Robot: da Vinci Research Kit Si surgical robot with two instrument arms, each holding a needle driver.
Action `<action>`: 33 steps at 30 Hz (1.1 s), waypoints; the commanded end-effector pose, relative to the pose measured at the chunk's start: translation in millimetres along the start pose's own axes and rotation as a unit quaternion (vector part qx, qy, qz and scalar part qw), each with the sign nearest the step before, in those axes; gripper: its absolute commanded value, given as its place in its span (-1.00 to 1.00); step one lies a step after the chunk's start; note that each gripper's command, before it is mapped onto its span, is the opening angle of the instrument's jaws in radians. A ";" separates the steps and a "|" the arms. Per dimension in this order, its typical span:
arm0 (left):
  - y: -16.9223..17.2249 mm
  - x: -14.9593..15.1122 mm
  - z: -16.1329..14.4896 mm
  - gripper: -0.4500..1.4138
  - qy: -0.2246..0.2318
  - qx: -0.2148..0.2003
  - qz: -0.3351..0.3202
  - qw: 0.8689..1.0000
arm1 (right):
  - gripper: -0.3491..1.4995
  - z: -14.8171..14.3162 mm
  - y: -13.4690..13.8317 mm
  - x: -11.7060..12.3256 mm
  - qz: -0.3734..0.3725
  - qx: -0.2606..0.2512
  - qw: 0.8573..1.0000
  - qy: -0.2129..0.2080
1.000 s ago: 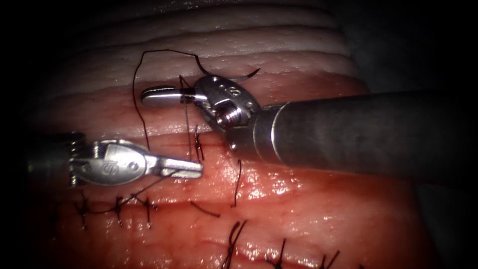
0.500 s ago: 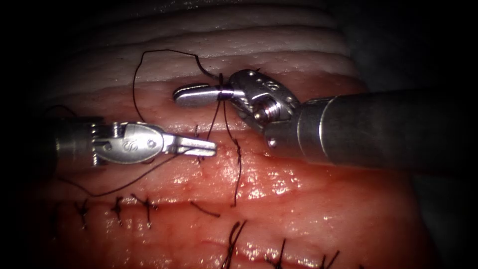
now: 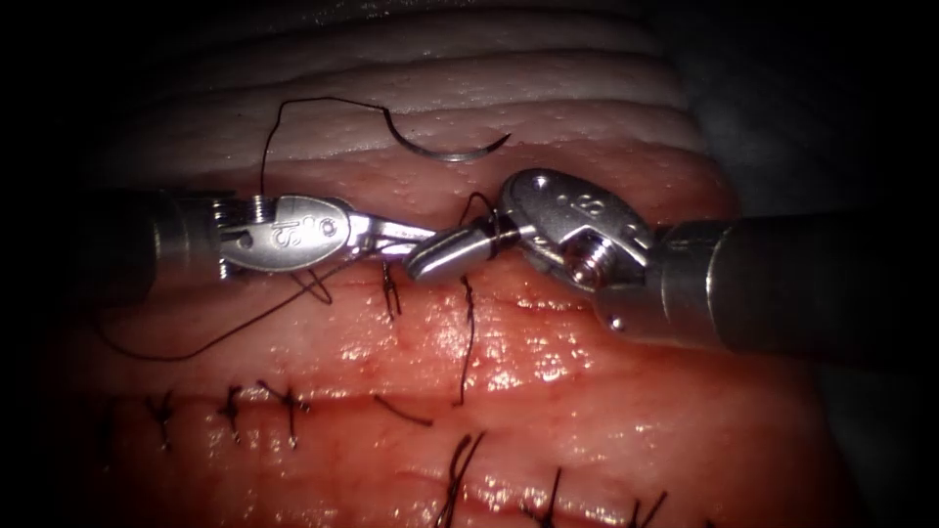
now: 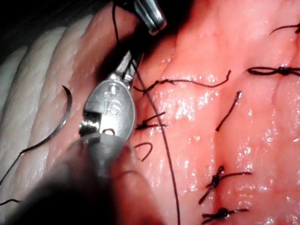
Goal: Wound Closure
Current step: Pick up tail end of suture with right end-effector
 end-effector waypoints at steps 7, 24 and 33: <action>-0.2 -0.6 0.1 -1.00 -0.002 0.000 -0.004 1.000 | -0.91 1.6 1.3 -0.3 -0.064 0.022 0.988 -0.135; 1.5 0.0 -1.4 -1.00 -0.006 -0.004 -0.007 1.000 | 0.32 5.3 1.1 -4.9 -0.101 0.073 0.944 -0.305; 2.2 -0.2 -2.7 -1.00 -0.005 0.000 -0.011 1.000 | 0.62 4.7 0.0 -6.0 -0.106 0.086 0.940 -0.311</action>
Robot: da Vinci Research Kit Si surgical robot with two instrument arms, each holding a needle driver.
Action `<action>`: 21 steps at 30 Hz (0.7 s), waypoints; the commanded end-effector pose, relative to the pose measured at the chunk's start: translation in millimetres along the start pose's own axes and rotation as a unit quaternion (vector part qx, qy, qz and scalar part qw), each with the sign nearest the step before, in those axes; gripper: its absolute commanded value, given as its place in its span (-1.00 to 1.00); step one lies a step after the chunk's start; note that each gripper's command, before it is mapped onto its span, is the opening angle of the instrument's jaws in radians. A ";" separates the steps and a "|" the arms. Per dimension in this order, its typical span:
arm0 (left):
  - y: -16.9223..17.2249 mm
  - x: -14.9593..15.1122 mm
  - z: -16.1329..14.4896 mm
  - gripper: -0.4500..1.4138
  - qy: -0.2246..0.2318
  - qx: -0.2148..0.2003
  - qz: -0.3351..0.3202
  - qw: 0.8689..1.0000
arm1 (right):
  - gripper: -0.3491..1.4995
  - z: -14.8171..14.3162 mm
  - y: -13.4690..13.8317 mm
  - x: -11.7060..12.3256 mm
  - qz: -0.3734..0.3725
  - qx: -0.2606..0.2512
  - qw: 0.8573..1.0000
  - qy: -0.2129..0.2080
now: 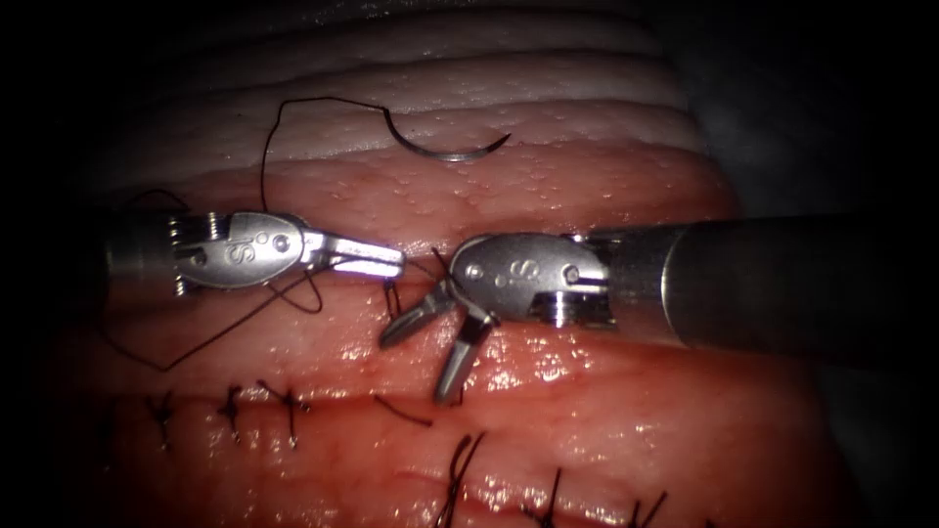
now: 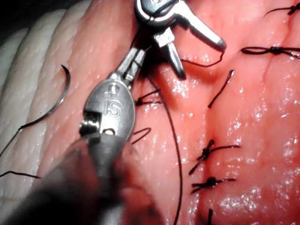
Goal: Wound Closure
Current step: Pick up tail end of suture with right end-effector
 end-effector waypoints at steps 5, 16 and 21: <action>0.0 -0.9 0.5 -1.00 -0.001 0.000 -0.002 1.000 | 0.51 0.4 -0.6 -1.0 -0.010 0.006 1.000 -0.002; 0.3 -1.7 0.5 -1.00 -0.004 0.002 -0.007 1.000 | 0.40 1.0 -1.3 -2.2 -0.013 0.014 1.000 -0.006; 0.3 -1.7 0.6 -1.00 -0.004 0.002 -0.007 1.000 | -0.26 1.7 -1.0 -2.8 -0.016 0.017 1.000 -0.008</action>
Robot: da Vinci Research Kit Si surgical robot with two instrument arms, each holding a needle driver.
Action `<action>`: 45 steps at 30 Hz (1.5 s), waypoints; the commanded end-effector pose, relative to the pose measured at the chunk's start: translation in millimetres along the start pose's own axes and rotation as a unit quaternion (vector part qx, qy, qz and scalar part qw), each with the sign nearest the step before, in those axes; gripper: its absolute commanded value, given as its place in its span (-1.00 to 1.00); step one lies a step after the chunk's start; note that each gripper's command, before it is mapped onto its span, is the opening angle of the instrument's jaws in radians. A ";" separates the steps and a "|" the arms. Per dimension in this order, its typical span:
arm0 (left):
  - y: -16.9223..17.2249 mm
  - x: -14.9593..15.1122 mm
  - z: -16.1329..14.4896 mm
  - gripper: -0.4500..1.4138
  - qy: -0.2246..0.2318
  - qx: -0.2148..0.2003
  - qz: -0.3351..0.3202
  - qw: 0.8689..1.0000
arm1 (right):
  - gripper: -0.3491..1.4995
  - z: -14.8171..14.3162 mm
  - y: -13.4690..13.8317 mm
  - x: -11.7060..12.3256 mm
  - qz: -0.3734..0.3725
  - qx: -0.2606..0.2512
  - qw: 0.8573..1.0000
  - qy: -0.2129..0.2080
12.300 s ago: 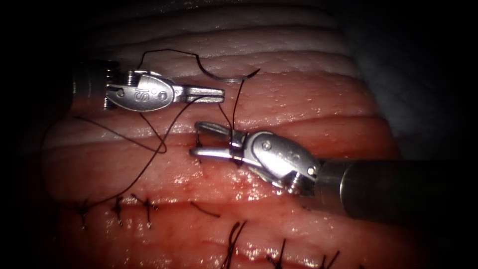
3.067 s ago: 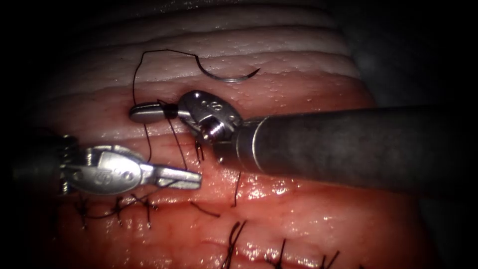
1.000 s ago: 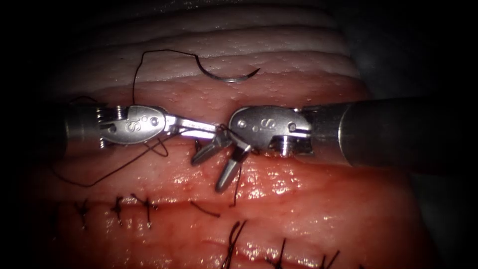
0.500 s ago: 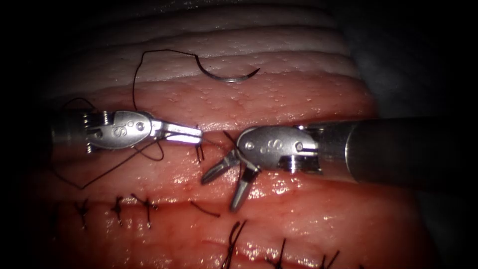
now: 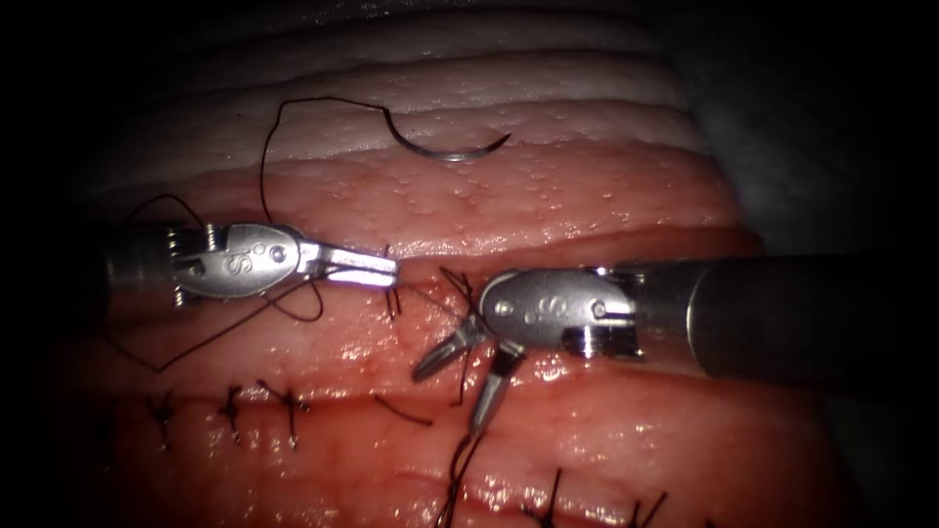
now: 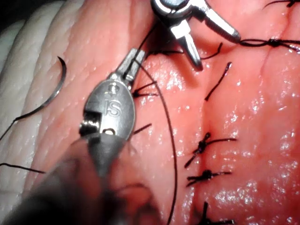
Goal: Wound Closure
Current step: Pick up tail end of suture with right end-effector, then pull up through loop with right hand and down on working end of tail with left end-effector to tighten knot
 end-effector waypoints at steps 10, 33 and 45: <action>0.9 -0.2 0.9 -1.00 -0.003 0.002 0.001 1.000 | -1.00 0.0 1.6 -0.2 0.034 0.027 0.999 0.005; 14.4 1.1 3.7 -1.00 -0.035 -0.067 -0.007 0.997 | -1.00 -9.2 6.7 -1.2 0.095 -0.126 0.978 0.140; 21.6 6.4 6.6 -1.00 -0.030 -0.154 -0.005 0.988 | -1.00 -9.3 7.2 -2.1 0.104 -0.150 0.974 0.137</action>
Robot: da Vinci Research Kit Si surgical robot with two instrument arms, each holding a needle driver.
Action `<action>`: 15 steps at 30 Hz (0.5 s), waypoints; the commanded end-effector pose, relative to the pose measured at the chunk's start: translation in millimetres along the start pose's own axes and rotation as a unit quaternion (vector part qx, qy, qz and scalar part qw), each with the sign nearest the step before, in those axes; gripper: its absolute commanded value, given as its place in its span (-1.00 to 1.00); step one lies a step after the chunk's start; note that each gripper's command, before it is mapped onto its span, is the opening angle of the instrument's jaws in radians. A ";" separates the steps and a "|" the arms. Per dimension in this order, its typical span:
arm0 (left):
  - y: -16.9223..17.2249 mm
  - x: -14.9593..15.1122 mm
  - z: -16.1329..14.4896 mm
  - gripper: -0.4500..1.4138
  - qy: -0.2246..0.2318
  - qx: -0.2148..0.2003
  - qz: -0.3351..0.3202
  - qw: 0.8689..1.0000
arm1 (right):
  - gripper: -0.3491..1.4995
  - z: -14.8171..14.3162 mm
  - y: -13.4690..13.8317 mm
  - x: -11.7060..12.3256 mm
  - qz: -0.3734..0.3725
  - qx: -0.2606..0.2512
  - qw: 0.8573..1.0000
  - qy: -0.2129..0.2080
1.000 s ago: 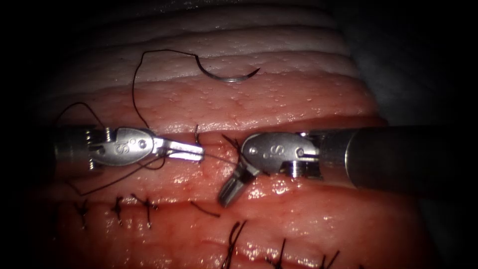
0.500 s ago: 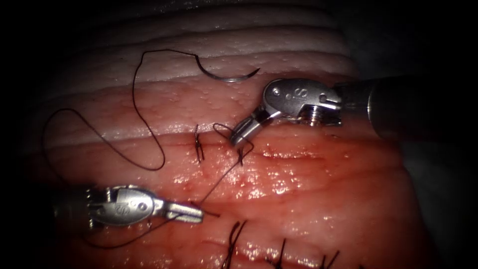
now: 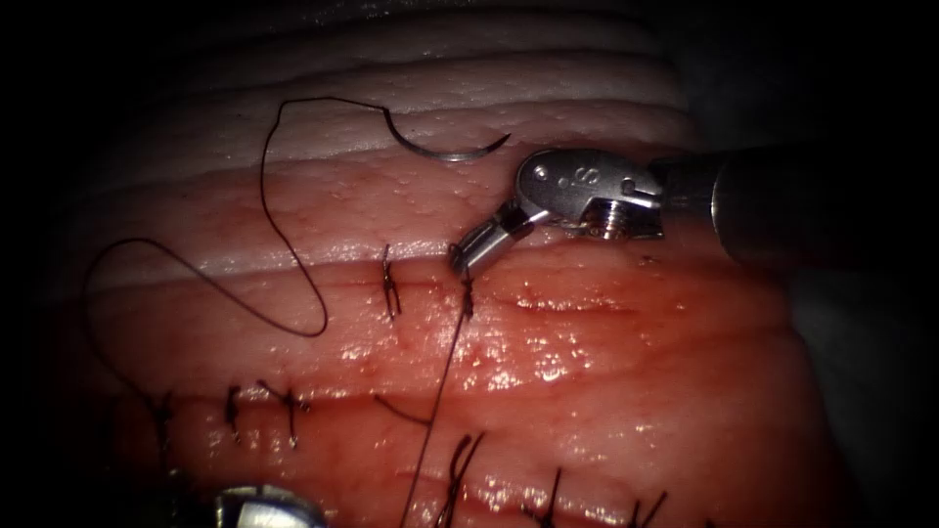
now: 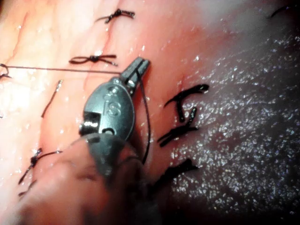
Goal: Wound Closure
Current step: Pull up through loop with right hand and down on working end of tail with left end-effector to tighten knot
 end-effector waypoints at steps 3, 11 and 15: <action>1.2 0.6 2.3 -1.00 0.005 -0.018 -0.001 1.000 | -1.00 0.5 1.3 -0.3 0.004 -0.017 1.000 -0.005; 3.5 2.2 4.3 -1.00 0.016 -0.055 -0.001 0.998 | -1.00 0.4 2.0 -1.0 0.012 -0.035 0.999 -0.012; 4.2 2.4 5.0 -1.00 0.021 -0.071 -0.001 0.997 | -1.00 0.3 2.3 -1.0 0.011 -0.045 0.999 -0.015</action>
